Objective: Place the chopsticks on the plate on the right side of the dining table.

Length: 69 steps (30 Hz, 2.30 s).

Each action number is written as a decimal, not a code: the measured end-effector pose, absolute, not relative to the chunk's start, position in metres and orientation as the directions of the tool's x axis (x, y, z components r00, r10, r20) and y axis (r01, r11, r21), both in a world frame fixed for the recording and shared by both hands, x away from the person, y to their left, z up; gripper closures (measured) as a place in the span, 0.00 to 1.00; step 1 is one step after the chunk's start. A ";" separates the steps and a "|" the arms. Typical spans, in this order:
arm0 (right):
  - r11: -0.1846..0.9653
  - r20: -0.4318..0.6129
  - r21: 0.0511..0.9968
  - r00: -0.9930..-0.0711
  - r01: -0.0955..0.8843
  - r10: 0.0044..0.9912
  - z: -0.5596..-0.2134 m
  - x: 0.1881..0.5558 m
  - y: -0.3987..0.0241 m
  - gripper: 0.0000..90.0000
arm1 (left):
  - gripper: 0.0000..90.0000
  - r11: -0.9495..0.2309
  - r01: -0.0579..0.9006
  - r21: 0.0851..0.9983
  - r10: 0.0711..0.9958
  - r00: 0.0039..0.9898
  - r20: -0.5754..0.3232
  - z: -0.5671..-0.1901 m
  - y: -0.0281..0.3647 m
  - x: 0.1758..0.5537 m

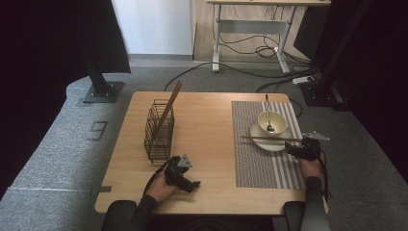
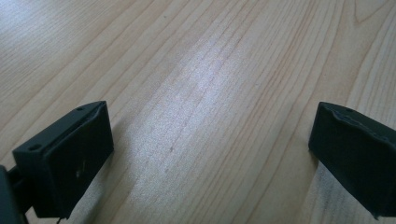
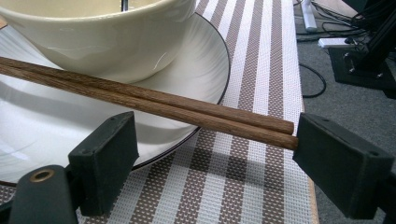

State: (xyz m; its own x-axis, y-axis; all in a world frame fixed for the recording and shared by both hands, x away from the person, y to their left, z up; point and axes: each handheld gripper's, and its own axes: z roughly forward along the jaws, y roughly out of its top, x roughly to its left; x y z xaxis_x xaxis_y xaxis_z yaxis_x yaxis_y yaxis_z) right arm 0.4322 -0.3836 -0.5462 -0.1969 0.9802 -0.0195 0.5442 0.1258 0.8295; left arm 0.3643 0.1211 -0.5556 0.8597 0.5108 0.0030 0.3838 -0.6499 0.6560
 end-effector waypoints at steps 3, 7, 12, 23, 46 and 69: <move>0.127 -0.019 0.829 -0.198 0.545 0.980 -0.546 0.432 -0.383 0.15 | 0.00 -0.650 0.384 0.656 0.511 0.860 0.003 -0.556 0.121 0.364; 0.128 -0.027 0.830 -0.191 0.543 0.981 -0.546 0.432 -0.383 0.15 | 0.00 -0.650 0.383 0.656 0.510 0.860 0.003 -0.556 0.121 0.364; 0.123 -0.029 0.832 -0.179 0.540 0.983 -0.543 0.429 -0.385 0.15 | 0.00 -0.650 0.383 0.656 0.510 0.860 0.003 -0.556 0.121 0.364; 0.139 -0.032 0.829 -0.202 0.542 0.979 -0.542 0.428 -0.382 0.15 | 0.00 -0.650 0.383 0.656 0.510 0.860 0.003 -0.556 0.121 0.364; 0.145 -0.009 0.829 -0.247 0.541 0.969 -0.520 0.414 -0.377 0.05 | 0.00 -0.650 0.383 0.656 0.510 0.860 0.003 -0.556 0.121 0.364; 0.377 -0.076 0.732 -0.483 0.567 0.873 -0.494 0.354 -0.307 0.00 | 0.00 -0.648 0.387 0.657 0.515 0.857 0.003 -0.556 0.121 0.364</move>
